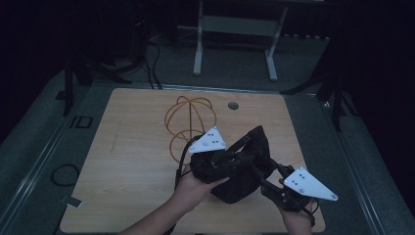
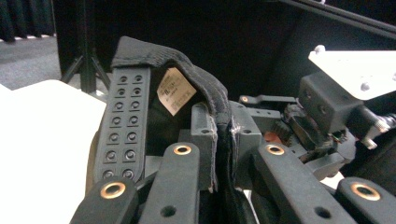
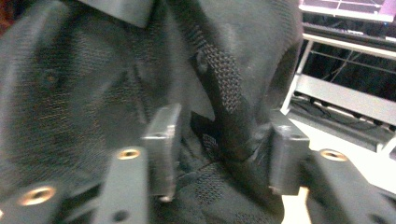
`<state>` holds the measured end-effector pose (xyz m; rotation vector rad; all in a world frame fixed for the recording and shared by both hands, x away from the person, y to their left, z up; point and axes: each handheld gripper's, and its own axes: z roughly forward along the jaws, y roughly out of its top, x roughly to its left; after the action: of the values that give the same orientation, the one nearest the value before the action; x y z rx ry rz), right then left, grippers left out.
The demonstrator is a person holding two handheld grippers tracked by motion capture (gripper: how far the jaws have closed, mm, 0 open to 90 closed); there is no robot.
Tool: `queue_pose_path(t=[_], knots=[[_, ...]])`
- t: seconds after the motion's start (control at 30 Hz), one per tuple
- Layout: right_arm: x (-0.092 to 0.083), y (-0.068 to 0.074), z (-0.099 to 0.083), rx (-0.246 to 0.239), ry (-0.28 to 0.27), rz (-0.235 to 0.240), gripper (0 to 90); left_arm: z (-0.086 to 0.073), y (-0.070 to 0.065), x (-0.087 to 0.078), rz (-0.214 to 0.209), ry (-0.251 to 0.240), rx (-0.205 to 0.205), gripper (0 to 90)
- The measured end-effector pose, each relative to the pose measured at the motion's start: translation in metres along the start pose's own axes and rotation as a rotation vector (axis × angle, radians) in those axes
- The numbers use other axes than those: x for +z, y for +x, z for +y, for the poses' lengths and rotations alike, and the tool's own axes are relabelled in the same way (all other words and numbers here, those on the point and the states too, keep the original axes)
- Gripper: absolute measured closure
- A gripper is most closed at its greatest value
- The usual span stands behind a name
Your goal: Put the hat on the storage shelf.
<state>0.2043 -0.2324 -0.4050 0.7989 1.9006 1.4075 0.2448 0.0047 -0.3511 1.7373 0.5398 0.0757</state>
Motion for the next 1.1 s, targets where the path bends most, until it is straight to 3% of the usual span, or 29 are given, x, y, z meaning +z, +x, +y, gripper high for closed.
queue_pose_path(t=[0.13, 0.2, 0.33, 0.67, 0.97, 1.1], knots=[[0.001, 0.005, 0.003, -0.036, 0.008, -0.009, 79.1, 0.0, 0.0, 0.0, 0.006, 0.001, 0.005, 84.1], [0.002, 0.007, 0.005, -0.056, 0.013, -0.018, 85.4, -0.001, 0.0, -0.001, 0.014, 0.002, 0.011, 84.0], [0.002, 0.007, 0.008, -0.084, 0.012, 0.004, 87.2, -0.002, 0.002, -0.006, 0.016, -0.008, 0.012, 83.7], [-0.005, -0.009, 0.023, -0.066, -0.034, 0.057, 87.5, 0.0, 0.002, -0.016, 0.045, -0.033, 0.067, 81.3], [-0.01, -0.022, 0.032, -0.066, -0.045, 0.058, 87.5, -0.001, 0.008, -0.04, 0.075, -0.048, 0.138, 58.1], [-0.015, -0.027, 0.039, -0.081, -0.047, 0.04, 87.4, -0.006, 0.012, -0.052, 0.144, -0.045, 0.167, 44.9]])
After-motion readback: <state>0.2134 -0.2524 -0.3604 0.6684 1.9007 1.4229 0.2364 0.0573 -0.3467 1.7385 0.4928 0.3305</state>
